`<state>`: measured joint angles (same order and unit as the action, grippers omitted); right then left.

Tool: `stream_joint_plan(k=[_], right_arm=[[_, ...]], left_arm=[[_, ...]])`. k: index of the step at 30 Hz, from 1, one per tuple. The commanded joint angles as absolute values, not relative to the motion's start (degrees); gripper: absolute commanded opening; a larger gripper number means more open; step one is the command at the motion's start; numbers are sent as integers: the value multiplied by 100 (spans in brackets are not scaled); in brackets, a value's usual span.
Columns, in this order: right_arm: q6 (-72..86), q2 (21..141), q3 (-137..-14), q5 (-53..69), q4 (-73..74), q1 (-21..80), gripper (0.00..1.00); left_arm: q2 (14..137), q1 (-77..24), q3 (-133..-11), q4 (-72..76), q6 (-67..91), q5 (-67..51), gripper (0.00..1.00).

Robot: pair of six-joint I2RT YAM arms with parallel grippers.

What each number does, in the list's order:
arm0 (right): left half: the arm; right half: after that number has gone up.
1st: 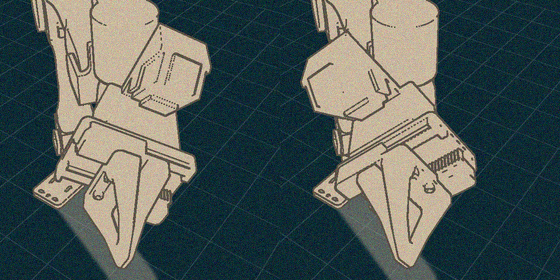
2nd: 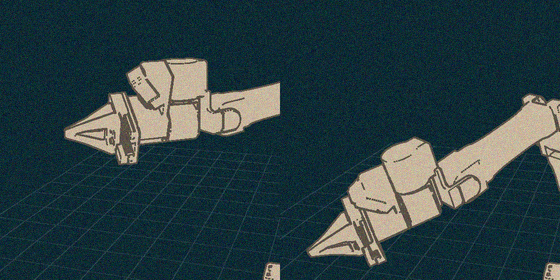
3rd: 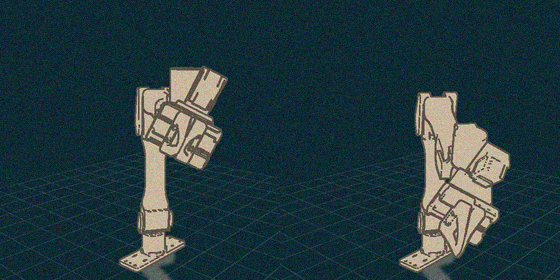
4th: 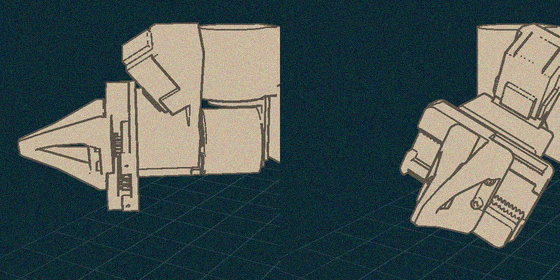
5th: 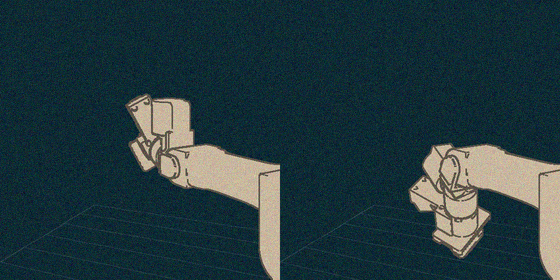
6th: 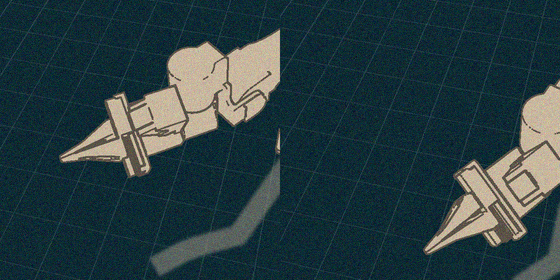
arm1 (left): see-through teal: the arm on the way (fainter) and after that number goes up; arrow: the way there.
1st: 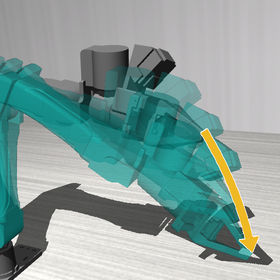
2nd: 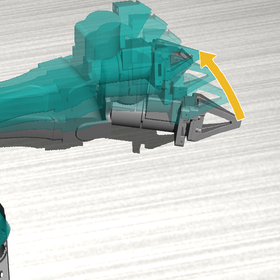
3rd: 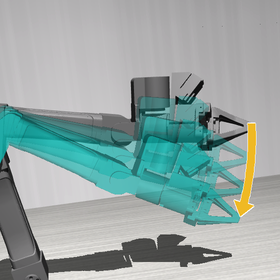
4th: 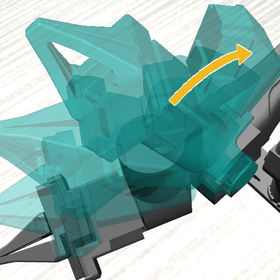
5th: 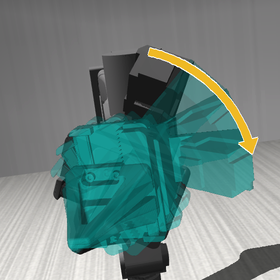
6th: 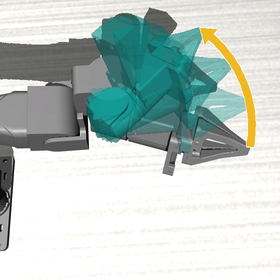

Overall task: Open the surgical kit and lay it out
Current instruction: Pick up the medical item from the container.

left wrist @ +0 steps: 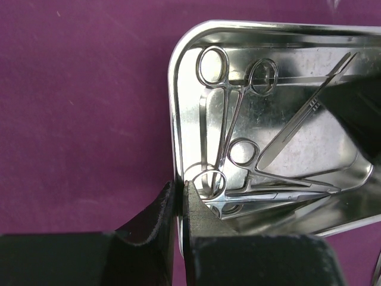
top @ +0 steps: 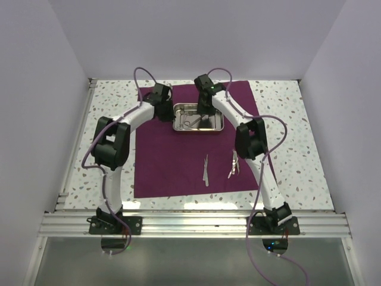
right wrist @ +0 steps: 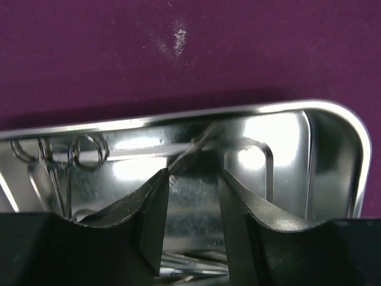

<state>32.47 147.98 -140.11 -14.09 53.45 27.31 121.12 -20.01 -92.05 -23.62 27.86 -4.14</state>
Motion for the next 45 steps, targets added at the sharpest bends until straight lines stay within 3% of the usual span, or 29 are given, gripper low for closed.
stream_joint_plan(k=[1, 10, 17, 18, 19, 25, 34, 45], right_arm=[[3349, 14792, -14142, -1854, 5352, 2707, 42], [3340, 15135, -14317, -2100, 5440, 2689, 42], [3577, 15029, -13633, -2092, 5450, 2681, 38], [3595, 15047, -13623, -2013, 5406, 2689, 34], [3656, 15160, -13649, -1969, 5405, 2681, 24], [3797, 15609, -14176, -1811, 5449, 2707, 0], [3569, 15162, -13940, -1732, 4940, 2716, 0], [3709, 14344, -14528, -1248, 4360, 2707, 0]], left_arm=[[11813, -2145, -8816, -2778, 2593, -483, 0], [11497, -2145, -8561, -2795, 2488, -545, 0], [11461, -2127, -8560, -2804, 2435, -562, 0], [11470, -2127, -8552, -2804, 2435, -580, 0], [11470, -2127, -8552, -2804, 2435, -615, 0], [11426, -2127, -8604, -2909, 2373, -624, 0], [11505, -2048, -8631, -2927, 2417, -633, 0], [11821, -2048, -8929, -2883, 2540, -642, 0]])
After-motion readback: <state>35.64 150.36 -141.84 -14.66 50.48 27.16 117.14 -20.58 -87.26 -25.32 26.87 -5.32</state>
